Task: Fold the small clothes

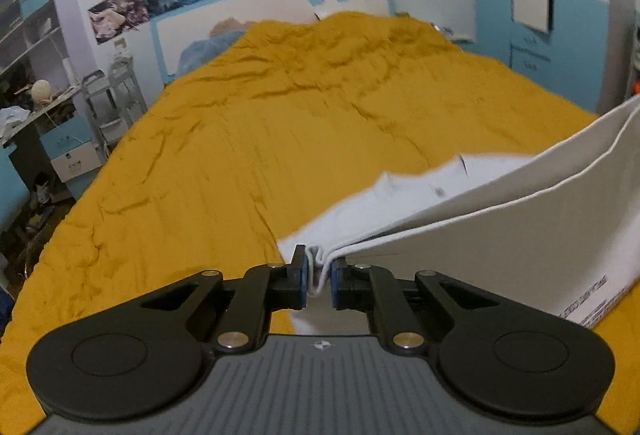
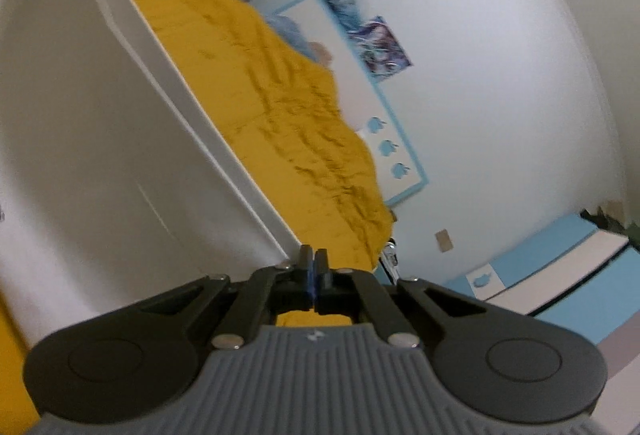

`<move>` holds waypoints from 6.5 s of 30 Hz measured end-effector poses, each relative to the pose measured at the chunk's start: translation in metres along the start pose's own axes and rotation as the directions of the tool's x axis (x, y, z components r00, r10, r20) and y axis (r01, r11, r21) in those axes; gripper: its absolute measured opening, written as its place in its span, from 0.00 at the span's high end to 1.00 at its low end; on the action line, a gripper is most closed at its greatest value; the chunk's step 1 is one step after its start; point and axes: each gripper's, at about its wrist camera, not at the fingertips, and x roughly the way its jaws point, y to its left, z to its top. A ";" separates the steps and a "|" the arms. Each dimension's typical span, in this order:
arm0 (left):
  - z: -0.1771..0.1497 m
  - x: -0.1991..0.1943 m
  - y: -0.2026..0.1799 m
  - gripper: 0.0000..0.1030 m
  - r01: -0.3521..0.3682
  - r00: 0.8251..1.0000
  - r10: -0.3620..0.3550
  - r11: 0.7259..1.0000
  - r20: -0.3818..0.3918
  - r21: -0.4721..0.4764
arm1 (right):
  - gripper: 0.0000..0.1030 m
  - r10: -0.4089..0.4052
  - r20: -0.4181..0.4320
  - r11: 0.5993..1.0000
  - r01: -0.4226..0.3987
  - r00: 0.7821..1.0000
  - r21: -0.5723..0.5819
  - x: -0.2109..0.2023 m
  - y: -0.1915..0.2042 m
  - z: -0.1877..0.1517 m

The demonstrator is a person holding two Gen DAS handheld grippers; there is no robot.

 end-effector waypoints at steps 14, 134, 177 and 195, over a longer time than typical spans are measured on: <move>0.053 0.117 0.020 0.89 -0.027 0.998 0.024 0.998 -0.063 -0.050 | 1.00 0.020 -0.052 0.993 -0.013 0.998 0.121 0.154 -0.025 0.037; -0.050 0.068 -0.063 0.74 0.119 0.987 -0.145 0.951 -0.071 -0.287 | 0.56 0.357 -0.114 0.520 -0.096 0.927 0.849 0.041 0.080 -0.049; 0.001 0.160 -0.091 0.31 0.181 0.983 -0.180 0.925 0.034 -0.335 | 0.28 0.372 -0.070 0.274 -0.037 0.926 0.961 0.159 0.039 -0.090; 0.018 0.242 -0.097 0.49 0.230 0.968 -0.250 0.910 -0.015 -0.345 | 0.46 0.528 0.057 -0.075 -0.020 0.847 0.997 0.276 0.047 -0.171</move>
